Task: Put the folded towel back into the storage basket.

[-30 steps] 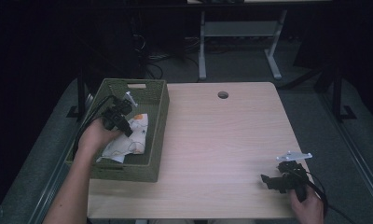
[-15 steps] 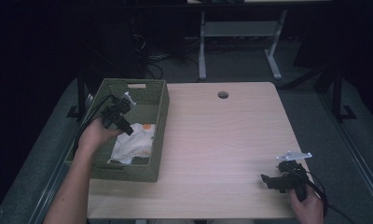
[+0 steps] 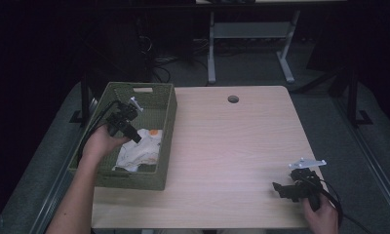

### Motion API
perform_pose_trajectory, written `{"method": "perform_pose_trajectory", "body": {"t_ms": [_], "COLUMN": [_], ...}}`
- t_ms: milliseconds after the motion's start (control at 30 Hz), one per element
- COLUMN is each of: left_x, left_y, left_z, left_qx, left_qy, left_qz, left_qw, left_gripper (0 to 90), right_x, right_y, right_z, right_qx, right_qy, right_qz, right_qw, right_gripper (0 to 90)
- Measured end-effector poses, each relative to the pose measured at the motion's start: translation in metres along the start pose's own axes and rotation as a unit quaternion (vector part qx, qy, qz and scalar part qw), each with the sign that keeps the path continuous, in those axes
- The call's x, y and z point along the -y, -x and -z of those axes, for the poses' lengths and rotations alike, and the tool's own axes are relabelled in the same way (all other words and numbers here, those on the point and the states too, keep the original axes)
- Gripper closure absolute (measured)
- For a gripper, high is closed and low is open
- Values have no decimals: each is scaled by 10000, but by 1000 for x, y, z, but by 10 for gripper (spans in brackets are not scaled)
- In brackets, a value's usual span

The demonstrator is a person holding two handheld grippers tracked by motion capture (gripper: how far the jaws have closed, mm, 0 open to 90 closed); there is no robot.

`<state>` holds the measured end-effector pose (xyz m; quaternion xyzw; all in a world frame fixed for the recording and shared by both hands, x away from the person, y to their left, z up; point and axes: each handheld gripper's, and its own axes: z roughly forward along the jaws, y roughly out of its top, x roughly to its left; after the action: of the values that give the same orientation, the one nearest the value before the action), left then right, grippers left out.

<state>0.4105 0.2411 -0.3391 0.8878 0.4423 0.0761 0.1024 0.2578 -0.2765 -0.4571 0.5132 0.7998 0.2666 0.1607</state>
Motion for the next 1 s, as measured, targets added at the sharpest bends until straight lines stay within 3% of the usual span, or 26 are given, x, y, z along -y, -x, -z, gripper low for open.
{"method": "perform_pose_trajectory", "body": {"t_ms": [1000], "left_x": [-2], "left_y": [13], "left_z": [19], "left_qx": [-59], "left_qy": [131], "left_qz": [1], "left_qw": [9999], "left_gripper": [491], "right_x": [1], "right_y": [2], "right_z": [2], "right_qx": [7], "right_qy": [18], "right_qz": [-29], "right_qw": [10000], "right_gripper": [142]}}
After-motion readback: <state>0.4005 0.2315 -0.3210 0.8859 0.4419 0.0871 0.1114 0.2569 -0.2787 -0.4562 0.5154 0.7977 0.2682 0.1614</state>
